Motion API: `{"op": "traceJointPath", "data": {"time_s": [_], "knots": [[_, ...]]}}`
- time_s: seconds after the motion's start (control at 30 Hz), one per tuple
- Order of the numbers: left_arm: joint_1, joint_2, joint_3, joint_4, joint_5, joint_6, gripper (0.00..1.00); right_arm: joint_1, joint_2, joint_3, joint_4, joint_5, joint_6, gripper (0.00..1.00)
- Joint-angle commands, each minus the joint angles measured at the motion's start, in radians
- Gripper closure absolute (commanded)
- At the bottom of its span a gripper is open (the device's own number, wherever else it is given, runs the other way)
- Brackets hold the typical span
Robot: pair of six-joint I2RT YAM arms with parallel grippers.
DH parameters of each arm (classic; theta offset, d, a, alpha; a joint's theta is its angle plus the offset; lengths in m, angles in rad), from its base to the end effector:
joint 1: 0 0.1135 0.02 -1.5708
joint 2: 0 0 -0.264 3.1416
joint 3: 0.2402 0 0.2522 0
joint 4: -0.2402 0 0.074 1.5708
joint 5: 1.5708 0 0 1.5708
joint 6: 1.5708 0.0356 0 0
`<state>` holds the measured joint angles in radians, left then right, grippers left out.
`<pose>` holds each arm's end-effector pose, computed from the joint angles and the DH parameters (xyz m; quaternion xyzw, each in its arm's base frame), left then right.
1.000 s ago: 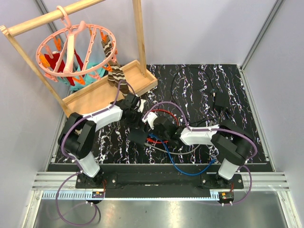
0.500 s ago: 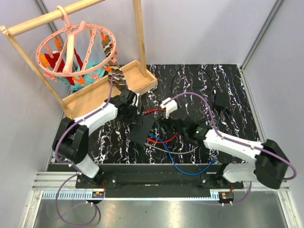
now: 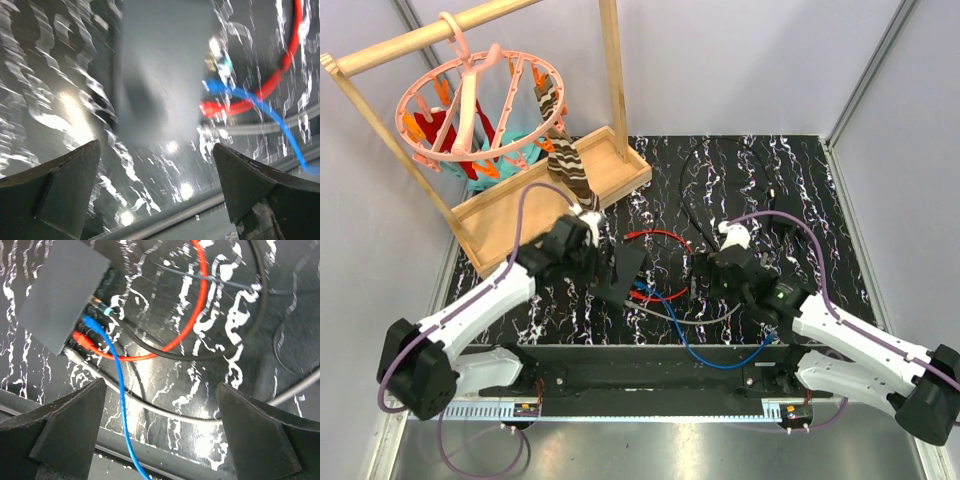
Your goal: Insert the plug into the switch port
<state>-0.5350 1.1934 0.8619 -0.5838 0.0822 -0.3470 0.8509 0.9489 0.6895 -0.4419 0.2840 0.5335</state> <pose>0.2055 -0.1252 0.2491 0.1020 0.9406 -0.1725 0.2743 0.1400 0.1445 0.2534 -0.0830 0.8960 0.1673 0.4029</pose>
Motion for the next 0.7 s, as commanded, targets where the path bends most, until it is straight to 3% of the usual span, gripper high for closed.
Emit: {"op": "traceJointPath", "data": {"time_s": [0.0, 0.13, 0.23, 0.47, 0.67], "knots": [[-0.166, -0.098, -0.101, 0.007, -0.013, -0.09, 0.01, -0.042, -0.03, -0.002, -0.06, -0.003, 0.099, 0.0], [-0.339, -0.107, -0.17, 0.025, -0.053, -0.17, 0.01, -0.068, -0.029, 0.011, -0.061, 0.018, 0.095, 0.0], [-0.399, -0.066, -0.211, 0.082, -0.078, -0.196, 0.01, -0.075, -0.024, 0.024, -0.061, 0.044, 0.082, 0.0], [-0.448, 0.11, -0.195, 0.3, -0.147, -0.176, 0.03, -0.09, -0.033, 0.036, -0.061, 0.09, 0.056, 0.0], [-0.451, 0.284, -0.137, 0.366, -0.142, -0.147, 0.06, -0.11, -0.061, 0.041, -0.061, 0.115, 0.053, 0.0]]}}
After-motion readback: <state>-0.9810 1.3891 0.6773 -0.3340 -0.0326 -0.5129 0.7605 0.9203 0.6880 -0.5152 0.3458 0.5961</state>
